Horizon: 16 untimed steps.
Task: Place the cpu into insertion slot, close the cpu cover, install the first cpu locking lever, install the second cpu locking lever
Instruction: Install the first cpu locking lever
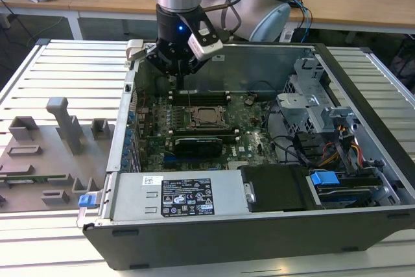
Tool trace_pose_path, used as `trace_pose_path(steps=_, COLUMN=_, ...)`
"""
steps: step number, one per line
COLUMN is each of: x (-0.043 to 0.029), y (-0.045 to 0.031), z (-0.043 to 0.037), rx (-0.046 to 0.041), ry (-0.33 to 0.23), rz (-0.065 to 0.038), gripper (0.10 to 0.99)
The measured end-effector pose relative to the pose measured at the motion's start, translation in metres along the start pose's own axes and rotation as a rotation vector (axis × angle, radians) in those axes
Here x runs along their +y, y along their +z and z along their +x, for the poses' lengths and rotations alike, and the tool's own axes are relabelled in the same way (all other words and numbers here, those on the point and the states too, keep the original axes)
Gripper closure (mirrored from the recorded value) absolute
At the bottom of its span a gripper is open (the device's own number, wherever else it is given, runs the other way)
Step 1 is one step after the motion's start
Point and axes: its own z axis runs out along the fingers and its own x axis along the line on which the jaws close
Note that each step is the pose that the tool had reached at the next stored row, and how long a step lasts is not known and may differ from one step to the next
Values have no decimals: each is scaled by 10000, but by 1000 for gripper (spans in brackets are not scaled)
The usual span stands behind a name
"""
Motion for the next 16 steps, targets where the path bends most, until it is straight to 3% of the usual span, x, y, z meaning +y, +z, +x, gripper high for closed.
trace_pose_path(steps=9, x=213, y=122, z=-18, rx=1, ry=0, rz=1, gripper=980)
trace_pose_path(steps=16, x=283, y=194, z=-70, rx=1, ry=2, rz=1, gripper=980)
